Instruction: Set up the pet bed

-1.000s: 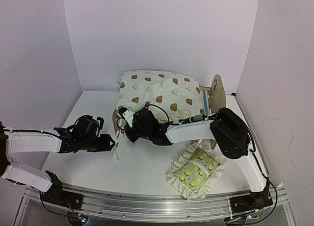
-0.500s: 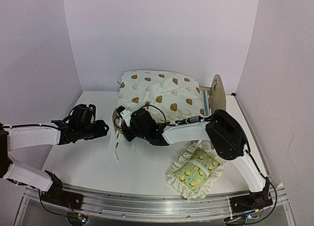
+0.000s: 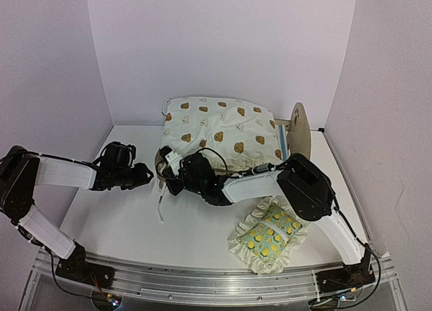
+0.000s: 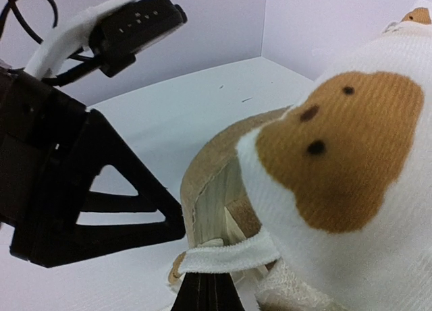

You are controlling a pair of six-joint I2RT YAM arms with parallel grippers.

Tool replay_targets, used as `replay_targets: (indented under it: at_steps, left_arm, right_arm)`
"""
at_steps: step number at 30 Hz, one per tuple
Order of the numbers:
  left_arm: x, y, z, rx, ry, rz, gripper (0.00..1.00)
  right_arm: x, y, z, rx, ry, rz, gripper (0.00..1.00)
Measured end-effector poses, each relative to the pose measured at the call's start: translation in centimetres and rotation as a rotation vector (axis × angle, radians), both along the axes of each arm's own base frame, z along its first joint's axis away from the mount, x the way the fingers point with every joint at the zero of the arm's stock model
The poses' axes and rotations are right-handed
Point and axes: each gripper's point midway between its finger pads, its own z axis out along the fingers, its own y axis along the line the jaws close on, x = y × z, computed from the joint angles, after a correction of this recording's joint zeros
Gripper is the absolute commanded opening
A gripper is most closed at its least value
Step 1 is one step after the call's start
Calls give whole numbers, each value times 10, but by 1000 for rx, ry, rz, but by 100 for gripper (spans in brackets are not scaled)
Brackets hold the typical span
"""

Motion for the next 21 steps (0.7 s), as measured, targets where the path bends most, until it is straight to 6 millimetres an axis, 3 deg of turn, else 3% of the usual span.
replay_targets:
  at_steps: [14, 21]
  left_arm:
    - [8, -11, 4, -47, -8, -61, 42]
    - [0, -13, 25, -93, -40, -91, 40]
  right_arm:
    - [-15, 9, 0, 63, 4, 97, 0]
    - [-19, 8, -2, 88, 9, 115, 0]
